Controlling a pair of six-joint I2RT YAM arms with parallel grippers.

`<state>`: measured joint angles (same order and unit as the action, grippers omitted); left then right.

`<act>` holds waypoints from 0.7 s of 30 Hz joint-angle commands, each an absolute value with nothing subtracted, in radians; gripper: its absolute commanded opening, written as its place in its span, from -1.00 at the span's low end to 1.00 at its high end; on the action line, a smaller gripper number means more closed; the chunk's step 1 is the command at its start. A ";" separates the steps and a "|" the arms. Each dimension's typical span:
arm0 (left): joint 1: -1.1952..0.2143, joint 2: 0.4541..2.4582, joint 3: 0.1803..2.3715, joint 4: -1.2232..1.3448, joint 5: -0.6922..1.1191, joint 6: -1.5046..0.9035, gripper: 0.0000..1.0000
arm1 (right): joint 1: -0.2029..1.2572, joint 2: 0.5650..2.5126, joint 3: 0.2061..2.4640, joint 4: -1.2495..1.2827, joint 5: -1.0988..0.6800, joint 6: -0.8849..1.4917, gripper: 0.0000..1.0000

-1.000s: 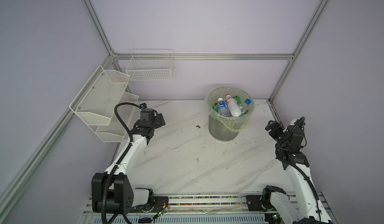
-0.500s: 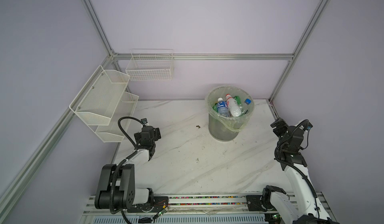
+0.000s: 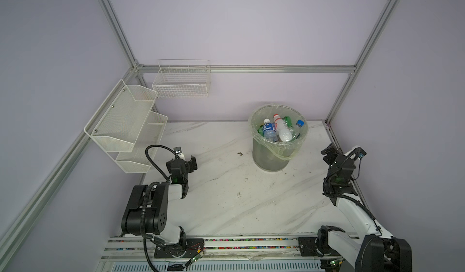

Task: Throw the plastic bottles in the bin
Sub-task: Reset both arms

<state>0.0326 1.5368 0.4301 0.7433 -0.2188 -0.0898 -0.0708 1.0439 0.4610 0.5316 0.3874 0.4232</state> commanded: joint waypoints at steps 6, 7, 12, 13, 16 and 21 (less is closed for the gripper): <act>0.037 1.568 0.377 0.942 -0.074 -0.013 1.00 | -0.024 1.181 0.382 0.931 0.512 0.266 0.95; 0.037 1.566 0.380 0.936 -0.068 -0.008 1.00 | -0.023 1.199 0.370 0.971 0.515 0.256 0.95; 0.037 1.562 0.363 0.960 -0.019 0.011 1.00 | -0.020 1.305 0.329 1.113 0.517 0.230 0.95; 0.037 1.563 0.359 0.971 -0.014 0.014 1.00 | -0.018 1.323 0.320 1.137 0.515 0.230 0.95; 0.037 1.566 0.366 0.965 -0.005 0.017 1.00 | -0.012 1.368 0.302 1.231 0.504 0.222 0.95; 0.037 1.568 0.367 0.962 -0.004 0.017 1.00 | -0.008 1.495 0.290 1.337 0.495 0.232 0.95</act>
<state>0.0326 1.5726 0.3866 0.9020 -0.0231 -0.0051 -0.0151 1.4536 0.3000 1.1896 0.4900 0.2398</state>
